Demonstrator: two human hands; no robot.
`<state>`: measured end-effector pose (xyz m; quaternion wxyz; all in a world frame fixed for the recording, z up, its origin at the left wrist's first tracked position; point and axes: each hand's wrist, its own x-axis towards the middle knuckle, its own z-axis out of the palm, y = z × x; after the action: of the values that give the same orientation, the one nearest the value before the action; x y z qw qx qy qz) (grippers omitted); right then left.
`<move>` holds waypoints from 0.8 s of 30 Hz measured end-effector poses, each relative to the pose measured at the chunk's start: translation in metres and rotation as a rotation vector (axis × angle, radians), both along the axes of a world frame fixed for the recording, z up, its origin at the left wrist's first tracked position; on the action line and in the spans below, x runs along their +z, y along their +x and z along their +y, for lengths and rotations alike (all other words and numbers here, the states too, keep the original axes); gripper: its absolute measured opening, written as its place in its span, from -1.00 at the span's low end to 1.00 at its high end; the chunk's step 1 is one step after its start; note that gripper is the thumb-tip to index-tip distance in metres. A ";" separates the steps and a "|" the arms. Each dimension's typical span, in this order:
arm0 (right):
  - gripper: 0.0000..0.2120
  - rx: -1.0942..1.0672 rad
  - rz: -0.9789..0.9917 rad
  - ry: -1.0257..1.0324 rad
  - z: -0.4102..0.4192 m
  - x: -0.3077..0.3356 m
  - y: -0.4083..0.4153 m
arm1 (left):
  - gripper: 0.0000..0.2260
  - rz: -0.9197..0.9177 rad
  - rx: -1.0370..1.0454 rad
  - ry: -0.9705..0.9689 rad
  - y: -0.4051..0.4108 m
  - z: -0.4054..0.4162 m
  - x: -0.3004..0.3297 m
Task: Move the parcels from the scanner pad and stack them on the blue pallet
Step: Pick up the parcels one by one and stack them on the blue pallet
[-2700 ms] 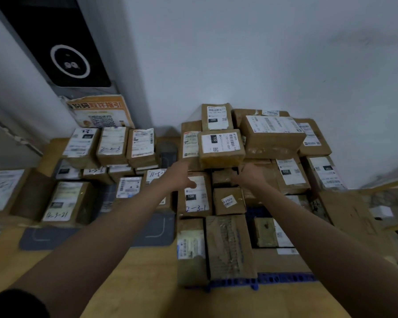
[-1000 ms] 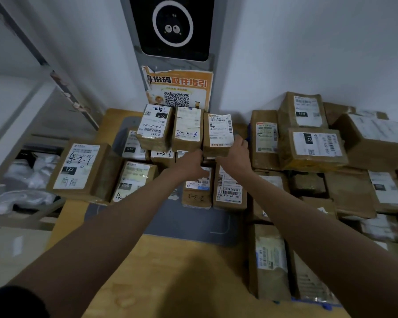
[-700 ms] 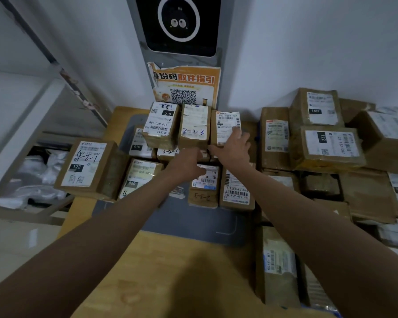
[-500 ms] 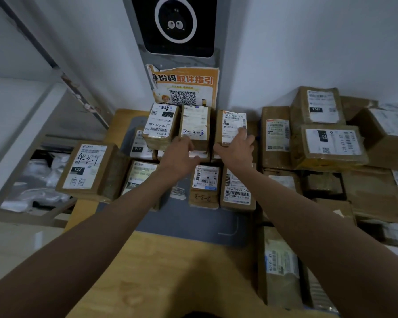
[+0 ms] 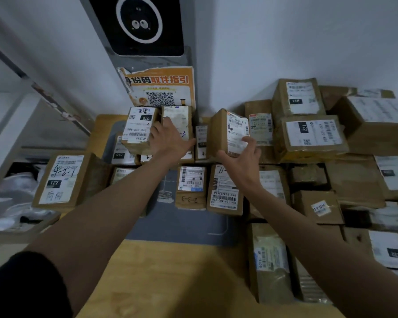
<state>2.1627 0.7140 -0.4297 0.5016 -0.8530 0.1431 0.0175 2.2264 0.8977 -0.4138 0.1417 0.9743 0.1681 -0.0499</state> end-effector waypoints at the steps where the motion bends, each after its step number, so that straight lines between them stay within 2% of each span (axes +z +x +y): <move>1: -0.21 0.001 -0.014 0.005 -0.002 0.000 -0.002 | -0.13 0.001 0.015 -0.018 0.000 -0.001 -0.001; 10: -0.19 -0.013 -0.082 0.088 -0.004 0.030 -0.030 | -0.17 -0.121 -0.021 -0.069 -0.033 0.003 0.016; 18: -0.04 0.039 -0.048 0.005 -0.027 0.065 -0.147 | -0.20 -0.075 -0.168 -0.167 -0.138 0.001 0.061; 21: 0.03 -0.004 -0.038 0.002 -0.045 0.076 -0.199 | -0.19 -0.075 -0.189 -0.250 -0.190 -0.008 0.064; 24: 0.07 -0.031 -0.008 -0.025 -0.062 0.080 -0.245 | -0.15 -0.068 -0.226 -0.252 -0.235 -0.029 0.057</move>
<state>1.9181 0.6517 -0.3495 0.4917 -0.8570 0.1543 0.0045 1.9919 0.8691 -0.3571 0.2619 0.9626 0.0448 -0.0531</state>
